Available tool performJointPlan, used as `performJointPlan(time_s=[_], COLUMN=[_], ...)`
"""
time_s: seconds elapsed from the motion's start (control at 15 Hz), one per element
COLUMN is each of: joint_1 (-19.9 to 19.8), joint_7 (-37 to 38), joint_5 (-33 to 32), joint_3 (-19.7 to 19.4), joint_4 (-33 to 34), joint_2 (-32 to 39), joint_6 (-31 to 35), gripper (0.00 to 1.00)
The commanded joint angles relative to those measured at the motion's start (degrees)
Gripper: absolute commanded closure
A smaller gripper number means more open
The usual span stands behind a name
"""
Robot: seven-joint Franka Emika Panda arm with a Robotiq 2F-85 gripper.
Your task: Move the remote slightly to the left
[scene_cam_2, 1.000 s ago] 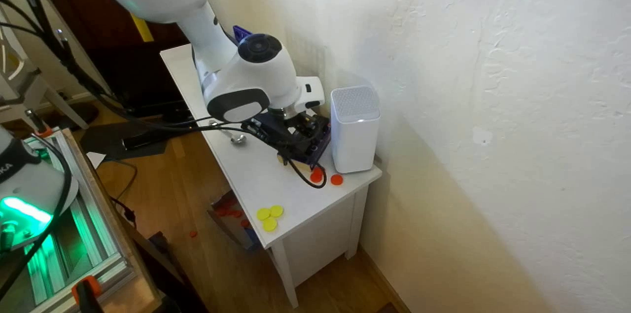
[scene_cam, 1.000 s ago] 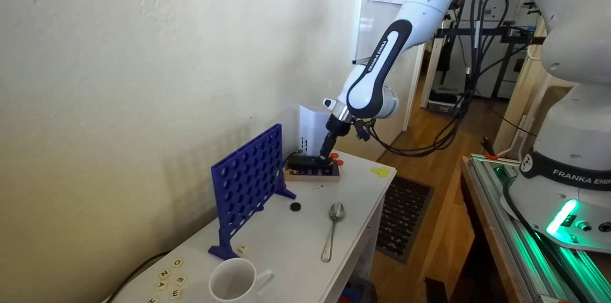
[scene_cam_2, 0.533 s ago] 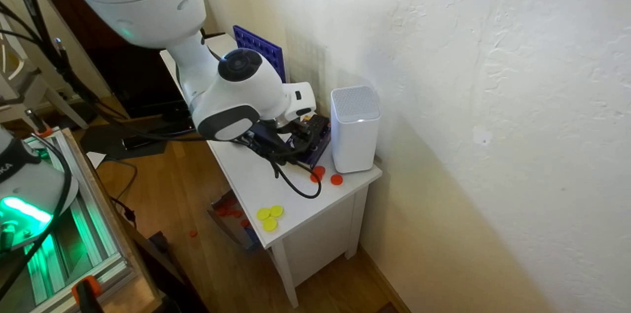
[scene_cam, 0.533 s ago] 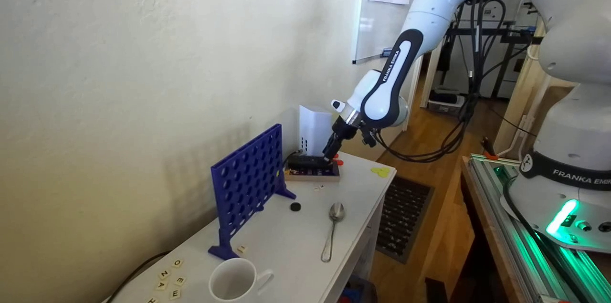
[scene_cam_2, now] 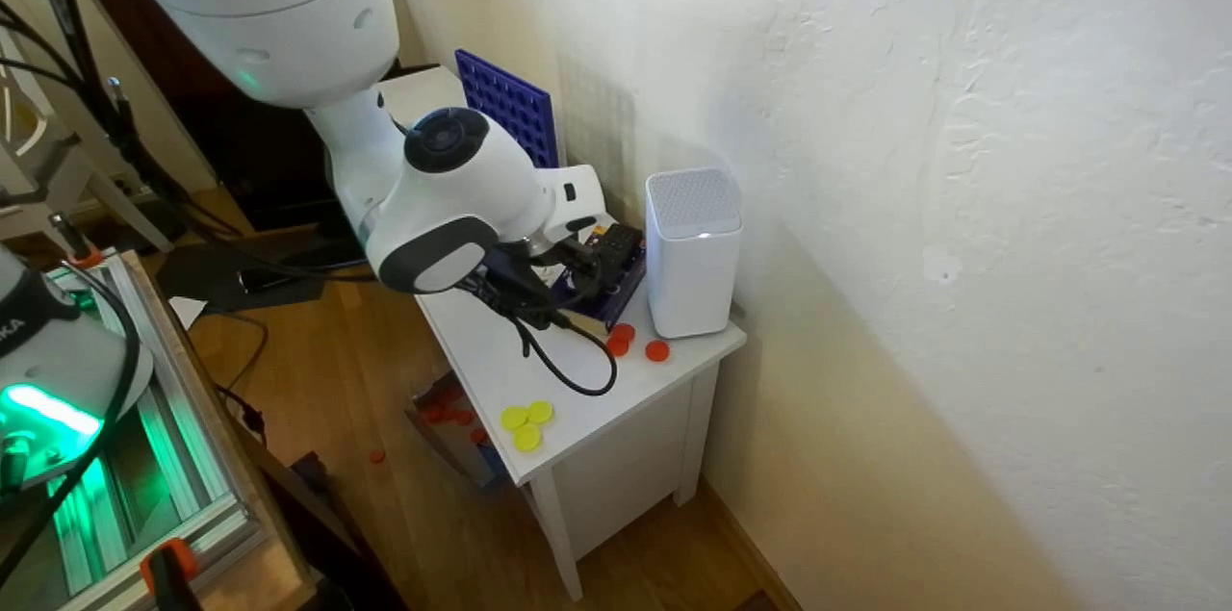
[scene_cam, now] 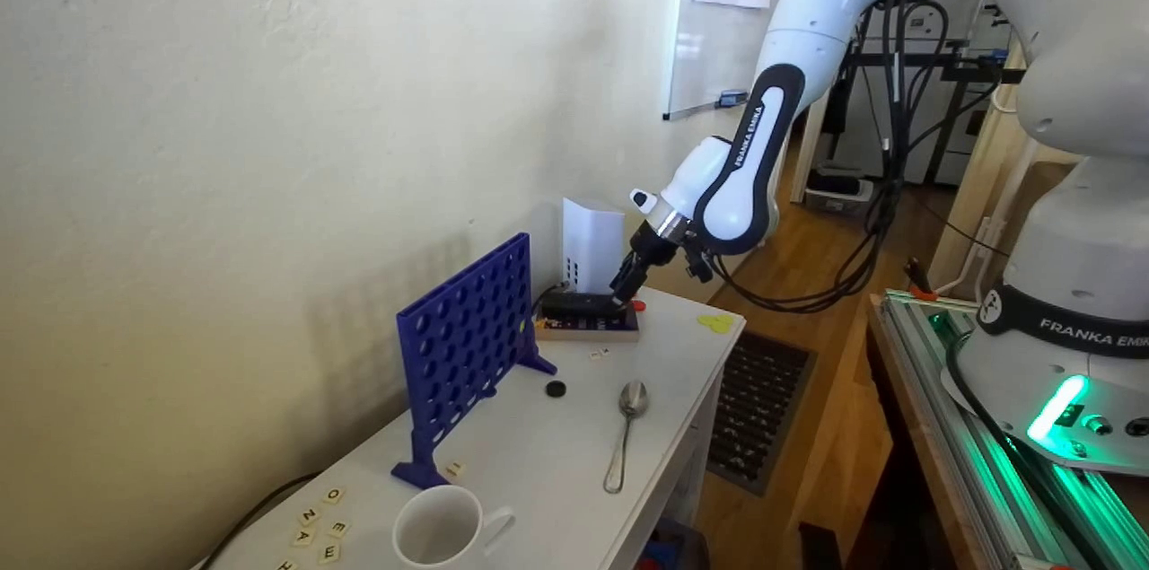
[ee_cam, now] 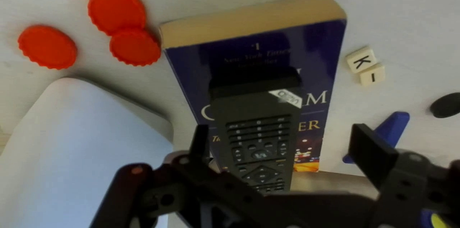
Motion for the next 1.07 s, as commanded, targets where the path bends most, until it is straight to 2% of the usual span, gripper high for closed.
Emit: performJointPlan(time_s=[0.0, 0.6, 0.93, 1.0], joint_1=[3.73, 12.97, 16.56, 17.12], joint_7=[4.16, 8.46, 9.91, 10.13], joint_5=[-1.62, -0.92, -1.03, -0.97], joint_3=[-3.66, -10.11, -12.82, -13.24], joint_4=[0.21, 0.96, 2.01, 2.30], joint_2=[0.06, 0.14, 0.25, 0.32], joint_6=[2.63, 5.86, 6.95, 6.99], gripper=[0.00, 0.00, 0.01, 0.25])
